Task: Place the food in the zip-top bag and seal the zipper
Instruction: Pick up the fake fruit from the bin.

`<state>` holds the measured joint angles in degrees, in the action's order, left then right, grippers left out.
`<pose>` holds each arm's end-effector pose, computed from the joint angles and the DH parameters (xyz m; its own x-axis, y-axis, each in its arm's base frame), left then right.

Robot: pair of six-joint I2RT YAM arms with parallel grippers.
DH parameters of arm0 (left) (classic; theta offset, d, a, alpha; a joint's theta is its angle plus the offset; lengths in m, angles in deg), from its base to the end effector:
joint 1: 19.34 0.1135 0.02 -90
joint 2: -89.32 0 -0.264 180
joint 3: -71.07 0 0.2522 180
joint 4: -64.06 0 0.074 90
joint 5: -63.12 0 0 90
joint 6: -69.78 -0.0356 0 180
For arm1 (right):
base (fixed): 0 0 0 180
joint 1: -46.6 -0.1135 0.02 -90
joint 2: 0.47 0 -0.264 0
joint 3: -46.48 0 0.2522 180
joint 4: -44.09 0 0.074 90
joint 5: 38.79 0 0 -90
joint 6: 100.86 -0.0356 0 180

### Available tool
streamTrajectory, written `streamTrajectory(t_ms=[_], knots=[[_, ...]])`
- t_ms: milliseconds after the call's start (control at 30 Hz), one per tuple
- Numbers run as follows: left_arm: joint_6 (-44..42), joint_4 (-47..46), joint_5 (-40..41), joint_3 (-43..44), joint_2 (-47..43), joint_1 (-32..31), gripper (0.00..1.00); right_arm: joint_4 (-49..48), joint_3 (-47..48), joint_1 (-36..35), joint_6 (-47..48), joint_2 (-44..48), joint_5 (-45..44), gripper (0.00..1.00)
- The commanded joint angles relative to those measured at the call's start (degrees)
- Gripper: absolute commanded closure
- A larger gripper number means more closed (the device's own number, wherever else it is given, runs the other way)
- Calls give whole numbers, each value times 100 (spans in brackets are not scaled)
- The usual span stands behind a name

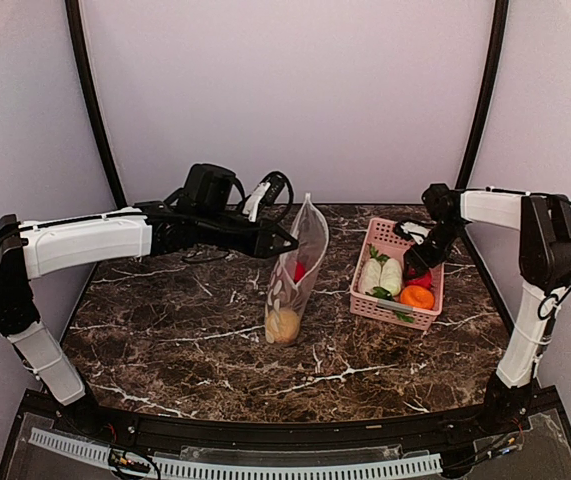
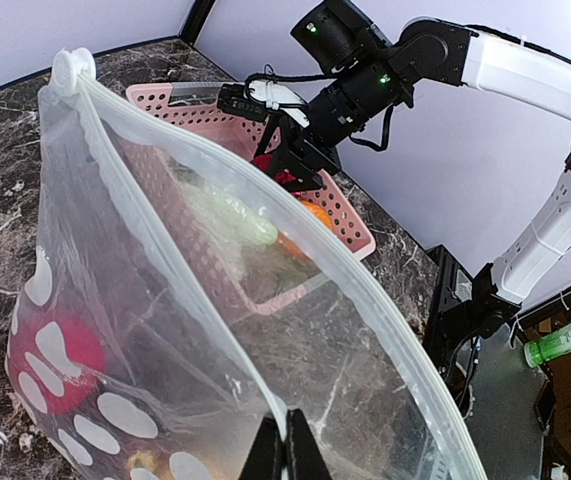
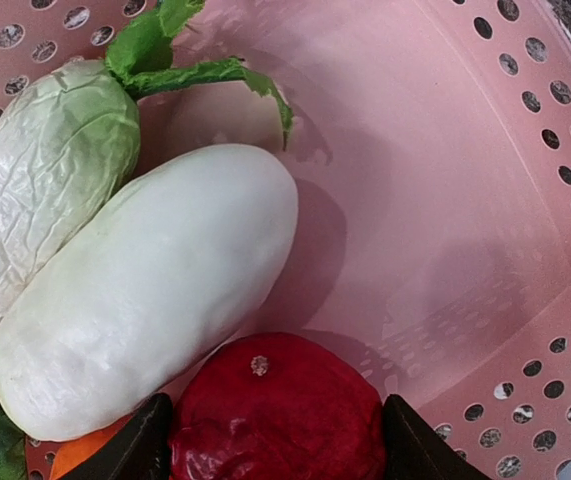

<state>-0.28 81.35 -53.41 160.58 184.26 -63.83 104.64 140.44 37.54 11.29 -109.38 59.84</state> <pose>0.2681 -0.2857 0.3118 -0.5731 0.1352 -0.8083 0.7717 0.4209 -0.4767 0.3710 0.0646 0.1925 -0.8128 -0.5071 -0.2867 -0.5390 0.8413 0.0402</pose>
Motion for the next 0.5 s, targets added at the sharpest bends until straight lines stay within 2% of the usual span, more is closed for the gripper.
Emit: streamTrajectory(t_ms=[0, 300, 467], knots=[[-58, 58, -13, 59, -8, -51, 99, 217, 30, -8, -60, 384, -109, 38], [-81, 85, 3, 63, 56, -68, 99, 359, 49, -24, -94, 982, 114, 41], [-64, 89, -2, 63, 134, -77, 99, 584, 332, -150, 60, 1427, 861, 42]])
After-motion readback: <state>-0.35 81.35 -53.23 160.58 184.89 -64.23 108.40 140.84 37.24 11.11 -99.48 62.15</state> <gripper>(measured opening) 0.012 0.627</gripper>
